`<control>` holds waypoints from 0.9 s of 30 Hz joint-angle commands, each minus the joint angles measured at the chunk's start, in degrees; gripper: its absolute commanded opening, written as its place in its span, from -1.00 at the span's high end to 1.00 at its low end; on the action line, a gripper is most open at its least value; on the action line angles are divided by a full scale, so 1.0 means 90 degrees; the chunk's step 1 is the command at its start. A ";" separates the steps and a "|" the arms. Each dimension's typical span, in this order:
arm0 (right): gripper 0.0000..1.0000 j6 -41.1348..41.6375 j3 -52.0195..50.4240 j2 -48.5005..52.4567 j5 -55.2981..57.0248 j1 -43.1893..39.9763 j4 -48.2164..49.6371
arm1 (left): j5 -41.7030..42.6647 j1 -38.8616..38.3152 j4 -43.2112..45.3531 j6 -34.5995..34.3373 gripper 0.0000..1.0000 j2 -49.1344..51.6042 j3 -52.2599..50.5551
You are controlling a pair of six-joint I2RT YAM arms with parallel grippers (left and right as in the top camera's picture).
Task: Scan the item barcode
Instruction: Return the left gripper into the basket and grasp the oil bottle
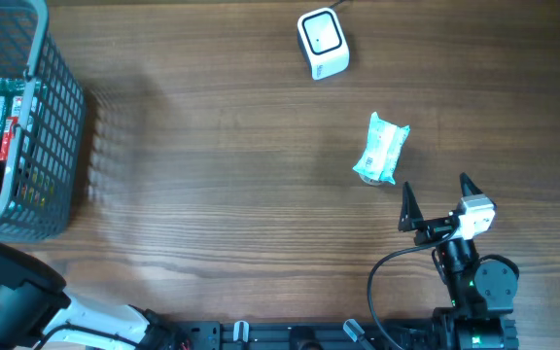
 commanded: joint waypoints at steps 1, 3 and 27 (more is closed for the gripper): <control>-0.99 -0.0010 -0.0005 -0.0034 0.0032 -0.0015 0.0022 | 0.0197 -0.0017 0.0041 0.0034 -0.40 0.0022 -0.0177; -0.99 -0.0012 -0.0005 -0.0034 0.0032 -0.0015 0.0022 | 0.0199 -0.0017 0.0165 0.0034 -0.39 0.0022 -0.0359; -0.99 -0.0010 -0.0005 -0.0034 0.0032 -0.0015 0.0022 | 0.0134 -0.0058 -0.0403 -0.0760 -1.00 -0.1185 0.0556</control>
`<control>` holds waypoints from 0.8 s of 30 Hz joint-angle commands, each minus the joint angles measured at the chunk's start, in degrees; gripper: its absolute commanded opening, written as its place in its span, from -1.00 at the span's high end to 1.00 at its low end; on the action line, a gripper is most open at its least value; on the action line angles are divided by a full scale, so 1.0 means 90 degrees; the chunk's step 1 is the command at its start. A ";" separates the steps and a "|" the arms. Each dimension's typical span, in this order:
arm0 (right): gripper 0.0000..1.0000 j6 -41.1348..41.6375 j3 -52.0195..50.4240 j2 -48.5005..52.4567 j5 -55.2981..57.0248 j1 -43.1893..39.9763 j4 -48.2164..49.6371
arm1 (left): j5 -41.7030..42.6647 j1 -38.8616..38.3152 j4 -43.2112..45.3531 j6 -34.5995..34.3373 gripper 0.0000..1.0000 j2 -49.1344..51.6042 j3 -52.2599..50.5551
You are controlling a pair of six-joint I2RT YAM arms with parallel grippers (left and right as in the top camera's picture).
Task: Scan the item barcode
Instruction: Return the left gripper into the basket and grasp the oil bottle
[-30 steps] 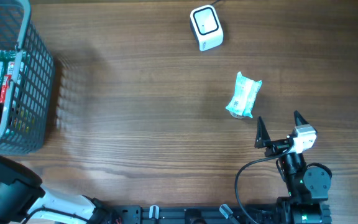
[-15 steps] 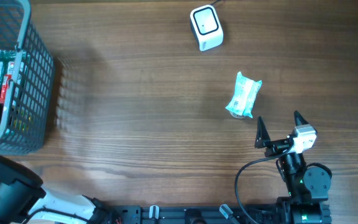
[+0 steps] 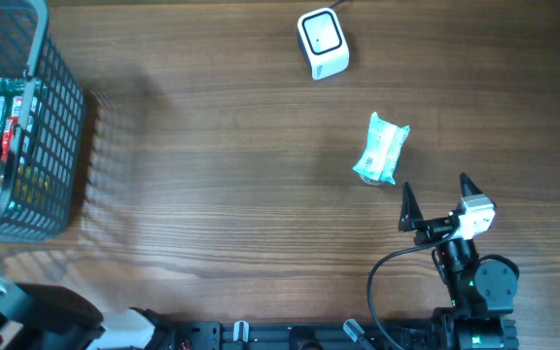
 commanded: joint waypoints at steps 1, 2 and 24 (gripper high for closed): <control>-1.00 -0.0007 -0.0005 -0.0034 0.0032 -0.0015 0.0022 | -0.0041 -0.0036 -0.0039 0.0170 -1.00 0.0527 -0.0216; -0.98 -0.0007 -0.0005 -0.0034 0.0032 -0.0015 0.0022 | -0.0036 -0.0039 0.0000 0.0172 -1.00 0.0576 -0.0219; -0.99 -0.0007 -0.0005 -0.0034 0.0032 -0.0015 0.0022 | 0.0204 -0.0046 0.0253 0.0100 0.29 0.2183 -0.0219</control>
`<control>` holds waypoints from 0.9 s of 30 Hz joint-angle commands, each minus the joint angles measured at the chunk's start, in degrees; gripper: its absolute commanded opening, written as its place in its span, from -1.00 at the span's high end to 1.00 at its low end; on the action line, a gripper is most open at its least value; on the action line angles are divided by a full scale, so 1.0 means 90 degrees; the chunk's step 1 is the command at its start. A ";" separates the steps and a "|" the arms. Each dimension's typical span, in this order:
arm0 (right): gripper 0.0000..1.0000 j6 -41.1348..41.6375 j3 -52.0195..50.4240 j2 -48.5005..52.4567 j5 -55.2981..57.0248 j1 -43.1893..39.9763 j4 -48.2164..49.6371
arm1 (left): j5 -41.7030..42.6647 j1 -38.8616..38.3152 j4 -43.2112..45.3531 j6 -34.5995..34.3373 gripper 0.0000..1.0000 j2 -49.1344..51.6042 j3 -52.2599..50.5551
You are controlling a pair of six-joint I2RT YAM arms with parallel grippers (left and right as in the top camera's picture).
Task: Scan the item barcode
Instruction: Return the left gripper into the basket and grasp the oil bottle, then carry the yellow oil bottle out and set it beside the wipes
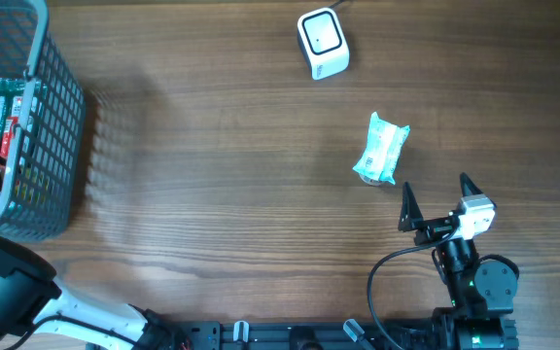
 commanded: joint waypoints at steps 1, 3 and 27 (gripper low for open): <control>-0.99 -0.0012 -0.0005 -0.0034 0.0032 -0.0015 0.0022 | 0.0219 -0.0024 0.0119 0.0000 0.40 0.0036 -0.0029; -1.00 -0.0010 -0.0005 -0.0034 0.0032 -0.0015 0.0022 | 0.0219 -0.0022 0.0323 -0.0226 0.51 -0.0092 0.0002; -0.98 -0.0010 -0.0005 -0.0034 0.0032 -0.0015 0.0022 | 0.0673 -0.3087 -0.0163 -0.3640 0.59 -0.4614 0.2115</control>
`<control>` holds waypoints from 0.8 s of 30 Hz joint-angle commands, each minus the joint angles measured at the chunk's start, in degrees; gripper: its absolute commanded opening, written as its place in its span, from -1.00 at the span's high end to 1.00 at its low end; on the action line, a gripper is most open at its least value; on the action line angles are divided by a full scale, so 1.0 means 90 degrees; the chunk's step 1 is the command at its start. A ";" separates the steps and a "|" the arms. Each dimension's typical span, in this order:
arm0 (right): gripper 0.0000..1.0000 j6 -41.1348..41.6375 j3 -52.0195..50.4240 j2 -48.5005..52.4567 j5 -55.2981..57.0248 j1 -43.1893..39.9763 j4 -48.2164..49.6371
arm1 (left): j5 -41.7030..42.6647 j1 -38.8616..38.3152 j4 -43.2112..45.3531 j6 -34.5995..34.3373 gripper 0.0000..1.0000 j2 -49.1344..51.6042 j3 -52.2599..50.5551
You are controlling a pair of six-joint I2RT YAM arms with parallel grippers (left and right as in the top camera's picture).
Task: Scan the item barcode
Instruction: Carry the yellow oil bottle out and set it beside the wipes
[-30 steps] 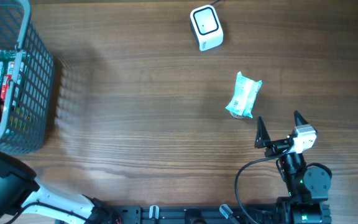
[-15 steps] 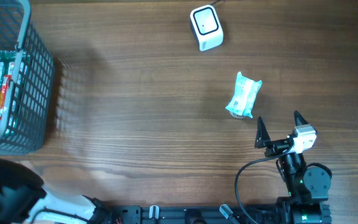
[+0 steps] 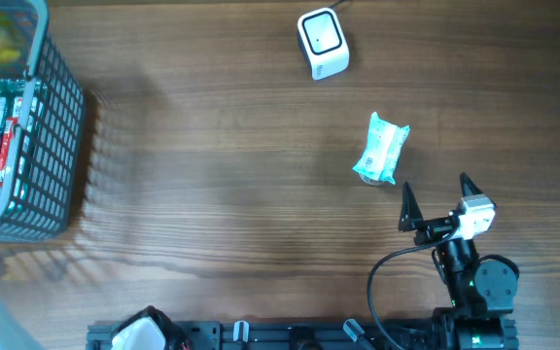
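Note:
The white barcode scanner point(image 3: 321, 42) stands at the back of the table. A teal packet point(image 3: 381, 148) lies right of centre, in front of the scanner. Just in front of the packet, my right gripper point(image 3: 435, 185) is open and holds nothing. At the far left, the grey basket point(image 3: 61, 146) holds several packets. A dark part of my left arm reaches into the basket at the frame's edge, and its fingers cannot be made out. A blurred yellow thing shows at the basket's far end.
The wooden table point(image 3: 212, 175) spreads between the basket and the packet. A black cable point(image 3: 382, 282) curls beside the right arm's base at the front edge. A white blurred piece of the left arm sits in the front left corner.
The dark part of my left arm has moved from the basket's near end toward its middle. A blurred yellow thing now shows at the basket's far end. The right arm and teal packet are unchanged.
Throughout, the dark part of my left arm stayed inside the basket at the left edge, at a different spot each time, and the basket shifted slightly. The right gripper stayed open beside the teal packet. Scanner and packet never moved.

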 commanded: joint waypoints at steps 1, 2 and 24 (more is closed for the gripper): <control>-1.00 -0.0007 -0.0005 -0.0034 0.0032 -0.0015 0.0022 | 0.0114 -0.1309 -0.0828 -0.0651 0.60 -0.0070 0.0100; -0.99 -0.0007 -0.0005 -0.0034 0.0032 -0.0015 0.0022 | 0.0112 -0.1722 -0.1151 -0.0651 0.60 -0.0005 0.0100; -0.99 -0.0007 -0.0005 -0.0034 0.0032 -0.0015 0.0022 | -0.2511 -0.7456 -0.0282 -0.1987 0.75 0.3772 -0.0406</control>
